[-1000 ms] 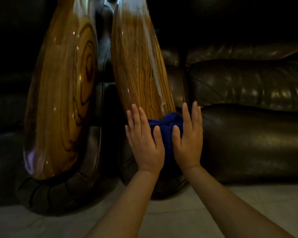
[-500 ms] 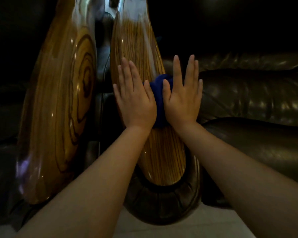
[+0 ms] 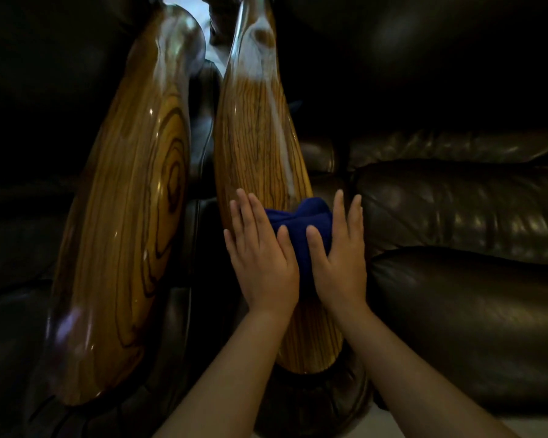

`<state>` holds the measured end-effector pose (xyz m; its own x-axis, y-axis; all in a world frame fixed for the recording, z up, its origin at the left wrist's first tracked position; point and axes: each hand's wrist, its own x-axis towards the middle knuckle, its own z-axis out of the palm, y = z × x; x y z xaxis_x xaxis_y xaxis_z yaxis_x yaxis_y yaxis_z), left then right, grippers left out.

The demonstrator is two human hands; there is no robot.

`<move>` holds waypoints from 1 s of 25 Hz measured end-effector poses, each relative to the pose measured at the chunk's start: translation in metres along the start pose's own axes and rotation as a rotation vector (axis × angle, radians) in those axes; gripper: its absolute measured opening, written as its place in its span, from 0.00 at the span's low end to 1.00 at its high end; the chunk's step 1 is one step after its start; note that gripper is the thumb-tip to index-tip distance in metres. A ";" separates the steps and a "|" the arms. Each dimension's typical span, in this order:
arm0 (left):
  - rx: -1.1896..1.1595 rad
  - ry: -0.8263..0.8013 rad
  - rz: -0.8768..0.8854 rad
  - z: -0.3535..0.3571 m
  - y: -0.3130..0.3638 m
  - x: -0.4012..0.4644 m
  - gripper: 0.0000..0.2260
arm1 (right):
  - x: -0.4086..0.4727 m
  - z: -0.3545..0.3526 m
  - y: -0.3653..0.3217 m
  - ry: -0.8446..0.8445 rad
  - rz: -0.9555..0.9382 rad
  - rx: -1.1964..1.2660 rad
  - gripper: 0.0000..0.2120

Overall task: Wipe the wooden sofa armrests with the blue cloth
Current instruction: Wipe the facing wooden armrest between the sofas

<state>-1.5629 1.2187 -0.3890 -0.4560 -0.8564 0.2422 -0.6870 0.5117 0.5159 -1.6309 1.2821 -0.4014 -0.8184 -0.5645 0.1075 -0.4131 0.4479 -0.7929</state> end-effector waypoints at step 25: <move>-0.089 -0.103 0.009 0.016 0.014 0.279 0.26 | 0.263 0.065 -0.099 -0.010 -0.118 -0.209 0.23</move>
<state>-1.7091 0.9878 -0.3273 -0.5210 -0.8376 0.1642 -0.6313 0.5076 0.5863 -1.7794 1.0447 -0.3337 -0.7560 -0.6280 0.1849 -0.5801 0.5118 -0.6337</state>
